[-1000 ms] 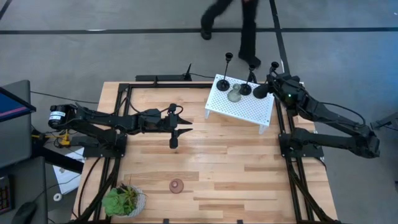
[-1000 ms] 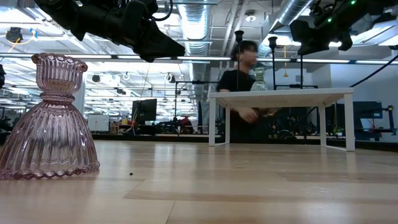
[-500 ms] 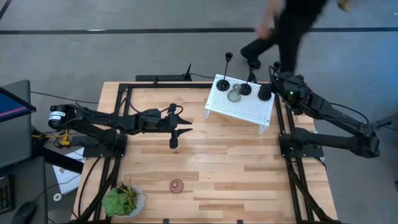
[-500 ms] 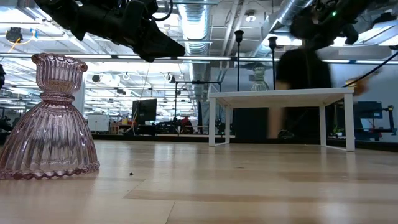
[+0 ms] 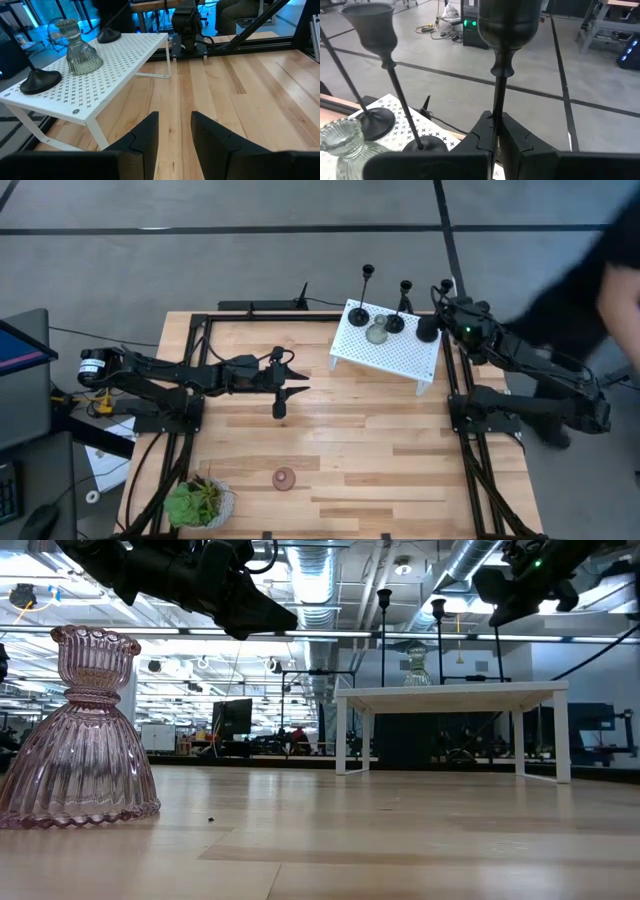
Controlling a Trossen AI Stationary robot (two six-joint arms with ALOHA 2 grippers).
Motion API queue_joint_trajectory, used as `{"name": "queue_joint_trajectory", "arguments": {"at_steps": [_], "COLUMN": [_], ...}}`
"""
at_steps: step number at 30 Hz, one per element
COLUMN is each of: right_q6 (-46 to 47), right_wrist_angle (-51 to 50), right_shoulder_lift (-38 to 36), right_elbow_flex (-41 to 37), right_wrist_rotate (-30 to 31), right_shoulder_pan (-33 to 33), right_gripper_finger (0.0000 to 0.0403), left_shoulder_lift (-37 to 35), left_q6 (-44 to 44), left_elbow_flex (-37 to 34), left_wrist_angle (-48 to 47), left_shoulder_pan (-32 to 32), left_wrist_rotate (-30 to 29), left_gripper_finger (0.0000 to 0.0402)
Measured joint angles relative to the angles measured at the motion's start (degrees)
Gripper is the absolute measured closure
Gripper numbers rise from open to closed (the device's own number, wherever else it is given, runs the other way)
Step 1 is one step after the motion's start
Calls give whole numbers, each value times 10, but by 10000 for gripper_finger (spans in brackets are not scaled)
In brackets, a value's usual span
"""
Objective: Pick & Place candle stick holders
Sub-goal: Put the black candle holder on the shelf
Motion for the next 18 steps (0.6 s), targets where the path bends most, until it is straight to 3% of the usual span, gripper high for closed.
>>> {"name": "queue_joint_trajectory", "arguments": {"at_steps": [18], "right_q6": [9], "right_wrist_angle": [11], "right_shoulder_lift": [-1], "right_elbow_flex": [-9], "right_wrist_rotate": [-29], "right_shoulder_pan": [-43], "right_gripper_finger": [403], "left_shoulder_lift": [0], "left_q6": [0], "left_elbow_flex": [0], "left_wrist_angle": [0], "left_shoulder_pan": [0], "left_wrist_rotate": [0], "left_gripper_finger": [287]}}
